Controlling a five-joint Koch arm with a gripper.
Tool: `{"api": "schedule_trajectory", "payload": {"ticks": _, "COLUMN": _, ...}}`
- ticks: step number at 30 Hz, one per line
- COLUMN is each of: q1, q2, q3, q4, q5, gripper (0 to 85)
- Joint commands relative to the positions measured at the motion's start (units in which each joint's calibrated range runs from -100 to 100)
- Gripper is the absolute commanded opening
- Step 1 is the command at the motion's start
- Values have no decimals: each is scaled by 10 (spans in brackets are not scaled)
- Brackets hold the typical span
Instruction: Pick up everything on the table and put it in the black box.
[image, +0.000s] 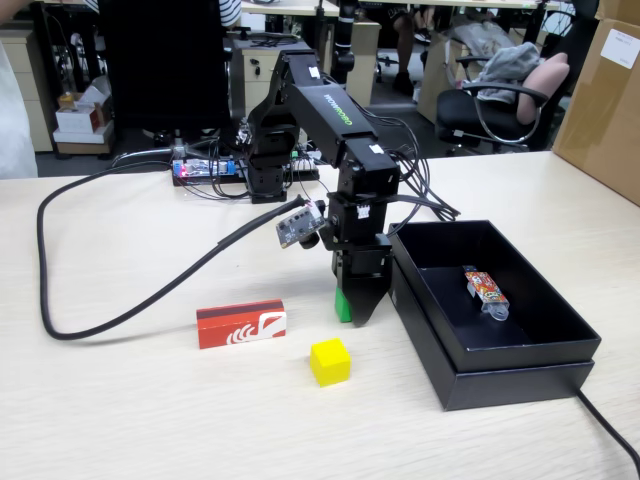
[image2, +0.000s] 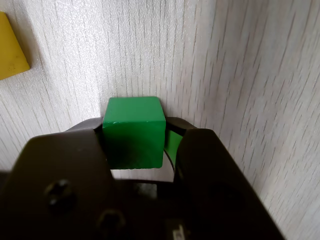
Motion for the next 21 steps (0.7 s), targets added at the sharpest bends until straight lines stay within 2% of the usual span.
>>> {"api": "schedule_trajectory", "payload": {"ticks": 1, "q1": -5, "q2": -7, "q3": 34, "q4": -2, "q5": 0, "gripper": 128}}
{"api": "schedule_trajectory", "payload": {"ticks": 7, "q1": -8, "q2": -125, "q3": -7, "q4": -17, "q5": -3, "gripper": 128}}
{"api": "schedule_trajectory", "payload": {"ticks": 14, "q1": -2, "q2": -447, "q3": -136, "q4": -17, "q5": -19, "gripper": 128}}
{"api": "schedule_trajectory", "payload": {"ticks": 21, "q1": 60, "q2": -621, "q3": -158, "q4": -18, "q5": -13, "gripper": 128}}
